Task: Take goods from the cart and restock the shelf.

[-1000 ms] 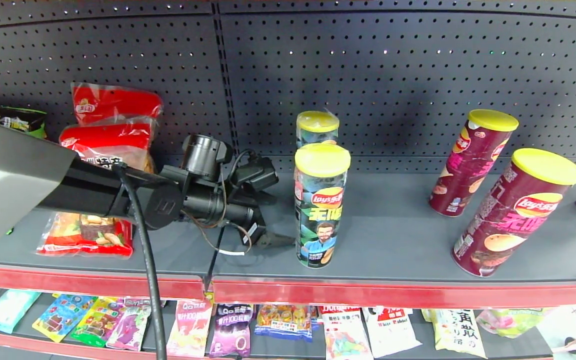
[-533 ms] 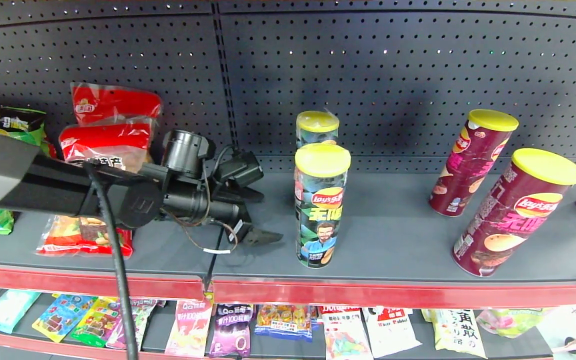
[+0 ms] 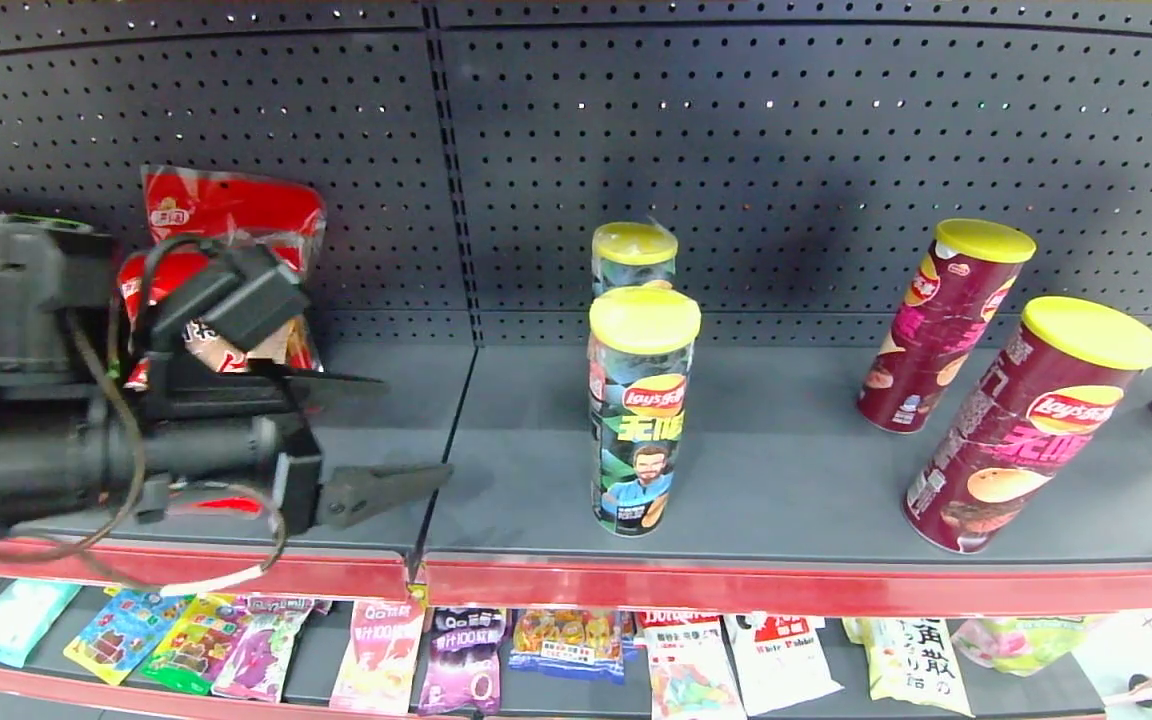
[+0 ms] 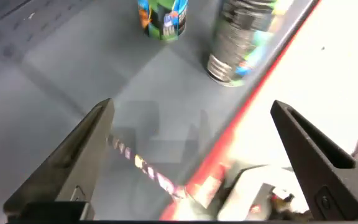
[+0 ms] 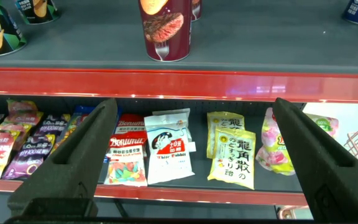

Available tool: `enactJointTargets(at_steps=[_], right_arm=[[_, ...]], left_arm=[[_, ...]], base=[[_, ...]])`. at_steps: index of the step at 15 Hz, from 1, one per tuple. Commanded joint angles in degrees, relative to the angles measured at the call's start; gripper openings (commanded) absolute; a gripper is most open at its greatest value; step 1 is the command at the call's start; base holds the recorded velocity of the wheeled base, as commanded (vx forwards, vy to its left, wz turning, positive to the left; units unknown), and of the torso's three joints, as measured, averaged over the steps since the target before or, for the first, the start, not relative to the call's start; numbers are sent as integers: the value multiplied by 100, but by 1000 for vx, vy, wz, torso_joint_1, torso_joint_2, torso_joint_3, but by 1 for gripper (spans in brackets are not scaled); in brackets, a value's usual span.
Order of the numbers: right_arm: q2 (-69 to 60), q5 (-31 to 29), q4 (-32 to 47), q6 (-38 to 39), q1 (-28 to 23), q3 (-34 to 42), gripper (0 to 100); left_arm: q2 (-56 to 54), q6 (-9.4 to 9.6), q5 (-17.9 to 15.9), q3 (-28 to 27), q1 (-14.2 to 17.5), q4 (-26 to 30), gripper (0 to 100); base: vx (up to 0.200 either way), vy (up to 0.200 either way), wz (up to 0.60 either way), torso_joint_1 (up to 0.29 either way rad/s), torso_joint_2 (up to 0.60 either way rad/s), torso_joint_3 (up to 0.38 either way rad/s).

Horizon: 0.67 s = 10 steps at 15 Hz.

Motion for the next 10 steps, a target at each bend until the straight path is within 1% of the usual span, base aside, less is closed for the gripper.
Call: enactJointTargets(at_steps=[1,2,3,4,6,7,8,9,10], right_arm=[[-2,1,-1,-1,1,0,100],[15,45,-1,-10,19,-9,100],[68,54,-1,-10,28,-9,100],[94,54,-1,-54,45,-9,100],[103,80,7,-238,45,-9,100],[156,72,-1,-124,72,-9,100],[156,72,-1,-124,72,-9,100],[138,80,7,-124,63,-9,100],[121,89,7,-124,63,-9,100]], left_arm=[[-2798,-731,883,1901,302,23,100],[-3756,-827,1278,2525,433,198,100],[-3967,-845,1322,2622,433,313,100],[-4775,-986,1366,2842,433,972,100],[-5619,-986,1384,2851,433,1833,100],[-6392,-1030,1392,2965,433,2501,100],[-6955,-1038,1348,3141,425,2800,100],[-7860,-1056,1427,3492,302,2870,100],[-7913,-1091,1507,3492,258,2844,100]], base=[[0,0,0,0,0,0],[0,0,0,0,0,0],[0,0,0,0,0,0],[0,0,0,0,0,0],[0,0,0,0,0,0],[0,0,0,0,0,0],[0,0,0,0,0,0],[0,0,0,0,0,0],[0,0,0,0,0,0]])
